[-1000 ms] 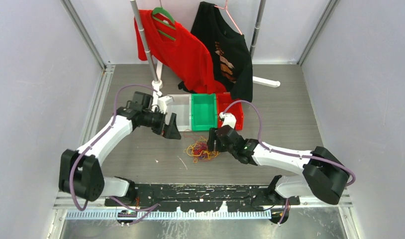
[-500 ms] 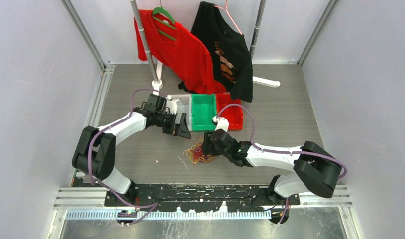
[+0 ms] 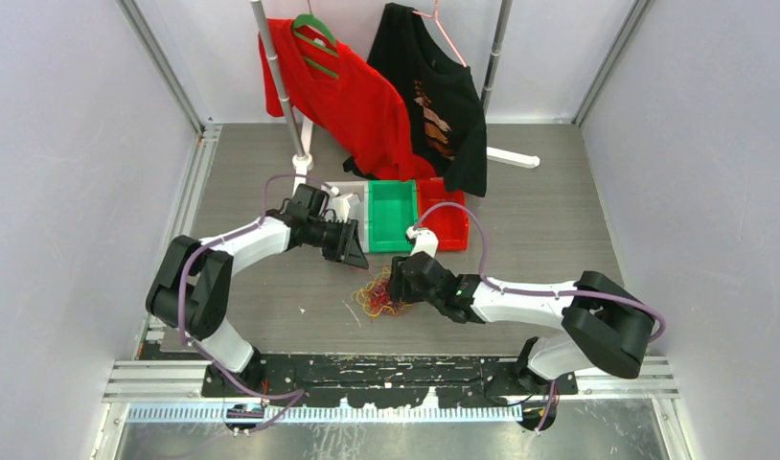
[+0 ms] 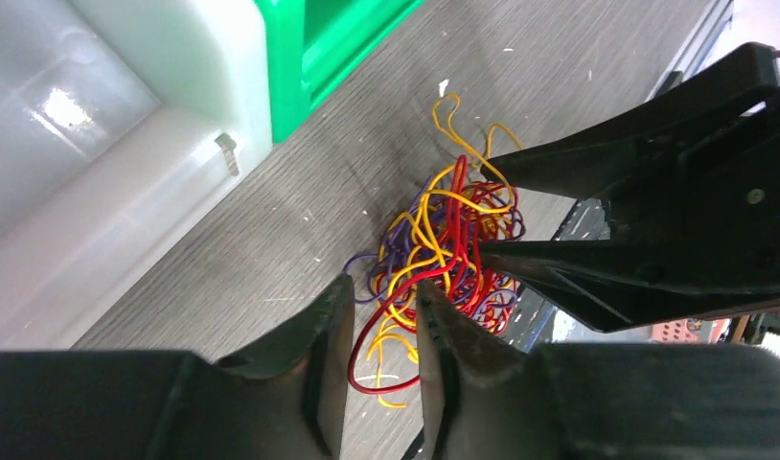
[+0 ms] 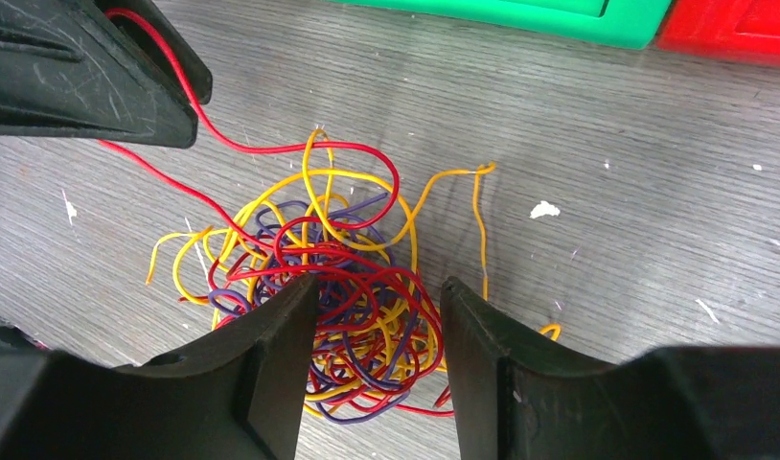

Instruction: Untangle the cables

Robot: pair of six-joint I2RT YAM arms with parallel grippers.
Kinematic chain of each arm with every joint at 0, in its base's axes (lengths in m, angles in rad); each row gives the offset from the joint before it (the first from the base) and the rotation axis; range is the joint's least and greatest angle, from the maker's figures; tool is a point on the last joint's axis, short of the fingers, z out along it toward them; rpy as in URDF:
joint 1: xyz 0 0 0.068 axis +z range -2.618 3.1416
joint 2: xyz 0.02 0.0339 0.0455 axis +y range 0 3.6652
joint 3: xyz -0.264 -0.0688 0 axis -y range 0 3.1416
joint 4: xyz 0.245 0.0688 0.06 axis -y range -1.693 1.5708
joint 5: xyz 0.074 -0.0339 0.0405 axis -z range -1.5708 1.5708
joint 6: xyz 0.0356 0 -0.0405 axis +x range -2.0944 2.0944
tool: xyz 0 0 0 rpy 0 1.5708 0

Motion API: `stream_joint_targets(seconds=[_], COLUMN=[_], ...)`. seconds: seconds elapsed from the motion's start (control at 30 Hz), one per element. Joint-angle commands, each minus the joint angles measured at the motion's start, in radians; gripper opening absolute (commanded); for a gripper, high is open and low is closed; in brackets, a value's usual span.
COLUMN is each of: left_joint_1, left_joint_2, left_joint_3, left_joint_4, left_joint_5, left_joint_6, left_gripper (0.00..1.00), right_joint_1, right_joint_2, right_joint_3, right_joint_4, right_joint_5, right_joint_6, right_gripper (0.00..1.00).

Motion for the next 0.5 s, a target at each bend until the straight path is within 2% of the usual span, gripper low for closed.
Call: stream_joint_targets(seconds=[0.0, 0.1, 0.2, 0.37, 0.47], left_joint_1=[-0.004, -0.004, -0.004, -0.008, -0.018], left_joint_2=[-0.026, -0.080, -0.152, -0.236, -0.268], left_joint_3=[0.054, 0.063, 0.085, 0.156, 0.178], left_joint_4=[0.000, -0.065, -0.160, -0.330, -0.372], left_joint_5=[0.086, 0.080, 0.044, 0.001, -0.001], left_joint_6=[0.014, 0.057, 0.122, 0.171, 0.176], left_gripper=[0.26, 0.15, 0.09, 0.03, 0.02], right_joint_1=[0.008, 0.008, 0.007, 0.008, 0.008], right_joint_2=[-0.043, -0.077, -0.125, -0.196, -0.183], right_joint_3=[-0.012, -0.009, 0.009, 0.060, 0.109], right_joint_4=[0.032, 0.008, -0.027, -0.053, -0.038], right_joint_5=[0.022, 0.025, 0.077, 0.138, 0.149], right_joint_6=[0.027, 0.021, 0.005, -0.055, -0.095], right_gripper=[0.55, 0.55, 0.59, 0.76, 0.81])
